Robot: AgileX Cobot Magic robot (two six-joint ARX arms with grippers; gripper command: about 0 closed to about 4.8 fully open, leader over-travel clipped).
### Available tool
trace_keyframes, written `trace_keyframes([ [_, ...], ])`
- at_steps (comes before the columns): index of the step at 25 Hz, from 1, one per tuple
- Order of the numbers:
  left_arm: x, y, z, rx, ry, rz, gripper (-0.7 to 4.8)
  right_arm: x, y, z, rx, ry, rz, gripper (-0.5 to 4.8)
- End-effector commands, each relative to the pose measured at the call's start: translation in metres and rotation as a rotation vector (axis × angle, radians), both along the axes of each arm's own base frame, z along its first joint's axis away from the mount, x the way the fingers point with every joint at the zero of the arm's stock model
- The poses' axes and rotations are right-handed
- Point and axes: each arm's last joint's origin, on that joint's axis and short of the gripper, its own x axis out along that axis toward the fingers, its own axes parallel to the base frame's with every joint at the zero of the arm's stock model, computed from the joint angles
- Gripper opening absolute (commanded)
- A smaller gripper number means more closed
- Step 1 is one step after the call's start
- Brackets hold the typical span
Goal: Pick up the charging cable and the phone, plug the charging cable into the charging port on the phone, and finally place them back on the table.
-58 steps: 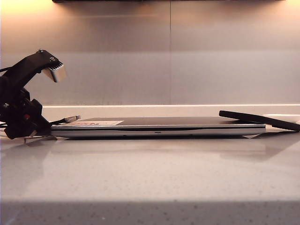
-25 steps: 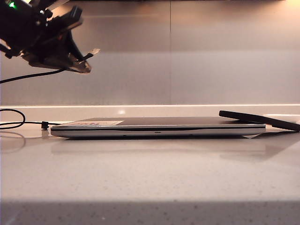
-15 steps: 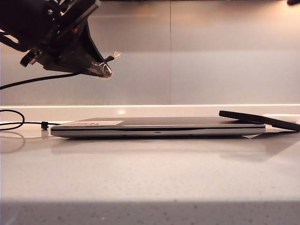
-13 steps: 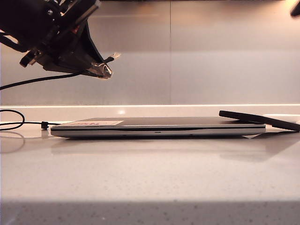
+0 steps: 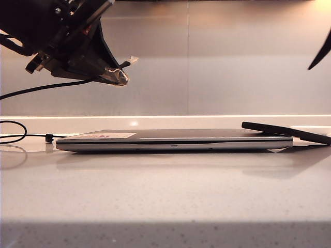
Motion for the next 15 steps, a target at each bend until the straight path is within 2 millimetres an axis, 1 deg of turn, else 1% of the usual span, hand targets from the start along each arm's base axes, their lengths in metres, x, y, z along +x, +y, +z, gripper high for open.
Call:
trace_keyframes([
  [1,0.000,0.000,0.002,-0.011,-0.008,-0.003,-0.07,0.014,0.001,-0.003,0.052,0.023,-0.029,3.82],
  [7,0.000,0.000,0.002,-0.011,-0.009,-0.003,-0.07,0.032,0.001,-0.015,0.095,0.073,-0.063,3.77],
  [8,0.000,0.000,0.002,-0.013,-0.011,-0.003,-0.07,0.038,0.001,-0.019,0.117,0.088,-0.064,3.77],
  [15,0.000,-0.001,0.003,-0.018,-0.016,-0.003,-0.07,0.053,0.002,-0.036,0.135,0.157,-0.077,3.78],
])
